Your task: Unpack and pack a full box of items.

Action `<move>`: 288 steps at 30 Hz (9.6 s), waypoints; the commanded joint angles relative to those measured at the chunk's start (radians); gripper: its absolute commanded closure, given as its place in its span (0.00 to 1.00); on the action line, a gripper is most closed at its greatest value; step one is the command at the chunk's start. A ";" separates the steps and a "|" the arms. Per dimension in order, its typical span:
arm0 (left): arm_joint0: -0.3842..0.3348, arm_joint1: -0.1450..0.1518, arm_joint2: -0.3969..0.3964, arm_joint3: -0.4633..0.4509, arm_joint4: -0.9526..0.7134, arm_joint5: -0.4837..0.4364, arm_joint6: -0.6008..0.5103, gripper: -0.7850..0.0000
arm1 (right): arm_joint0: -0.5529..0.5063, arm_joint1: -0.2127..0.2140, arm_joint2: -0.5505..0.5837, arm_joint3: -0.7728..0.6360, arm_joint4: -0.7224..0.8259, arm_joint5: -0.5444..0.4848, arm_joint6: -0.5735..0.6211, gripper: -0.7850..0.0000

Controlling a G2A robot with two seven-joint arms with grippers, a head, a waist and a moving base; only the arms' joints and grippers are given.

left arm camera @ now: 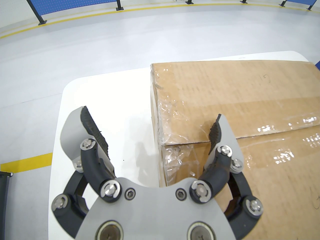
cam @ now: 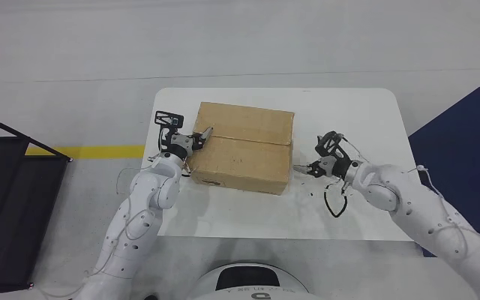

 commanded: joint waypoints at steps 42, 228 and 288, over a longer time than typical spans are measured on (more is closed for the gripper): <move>0.000 0.000 0.000 0.000 0.000 0.000 0.000 0.00 | -0.170 -0.132 0.153 -0.082 0.031 0.453 -0.316 0.00; 0.000 0.000 0.000 0.000 0.000 0.000 0.000 0.00 | 0.071 -0.486 0.182 -0.245 -0.386 0.348 0.381 1.00; 0.000 0.000 0.000 0.000 0.000 0.000 0.000 0.00 | -0.136 -0.530 0.658 -0.177 0.496 -0.019 0.543 0.00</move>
